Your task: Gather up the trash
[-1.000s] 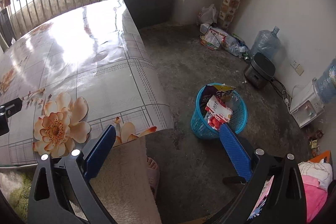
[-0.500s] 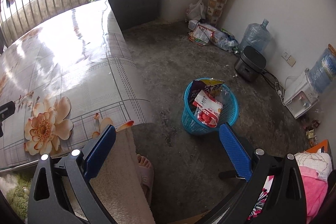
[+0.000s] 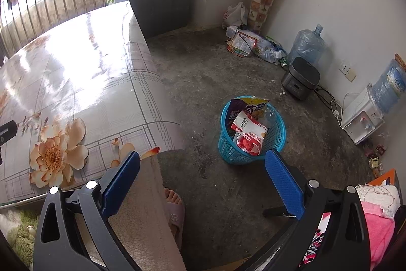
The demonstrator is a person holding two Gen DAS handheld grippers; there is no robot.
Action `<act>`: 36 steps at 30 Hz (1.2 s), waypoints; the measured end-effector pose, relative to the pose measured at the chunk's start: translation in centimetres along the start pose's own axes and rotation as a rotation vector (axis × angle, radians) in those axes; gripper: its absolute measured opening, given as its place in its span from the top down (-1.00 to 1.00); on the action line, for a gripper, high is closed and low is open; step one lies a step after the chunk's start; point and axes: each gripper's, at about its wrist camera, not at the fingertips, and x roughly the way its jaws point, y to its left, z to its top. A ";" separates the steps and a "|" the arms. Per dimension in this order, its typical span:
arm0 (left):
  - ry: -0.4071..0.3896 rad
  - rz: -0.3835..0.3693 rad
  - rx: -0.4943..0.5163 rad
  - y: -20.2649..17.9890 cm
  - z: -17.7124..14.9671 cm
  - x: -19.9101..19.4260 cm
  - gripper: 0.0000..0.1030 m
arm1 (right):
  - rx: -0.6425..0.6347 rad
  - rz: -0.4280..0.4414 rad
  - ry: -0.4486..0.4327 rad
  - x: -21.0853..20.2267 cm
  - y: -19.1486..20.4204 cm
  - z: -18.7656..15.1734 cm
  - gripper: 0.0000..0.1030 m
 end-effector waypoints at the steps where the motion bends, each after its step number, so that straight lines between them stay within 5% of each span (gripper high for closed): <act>1: 0.000 0.000 0.000 0.0 0.0 0.0 -0.81 | 0.000 0.000 -0.001 0.0 0.0 0.0 -0.87; 36: -0.007 -0.002 -0.011 0.3 -0.2 -0.3 -0.81 | -0.001 -0.007 -0.013 -1.1 0.0 0.5 -0.87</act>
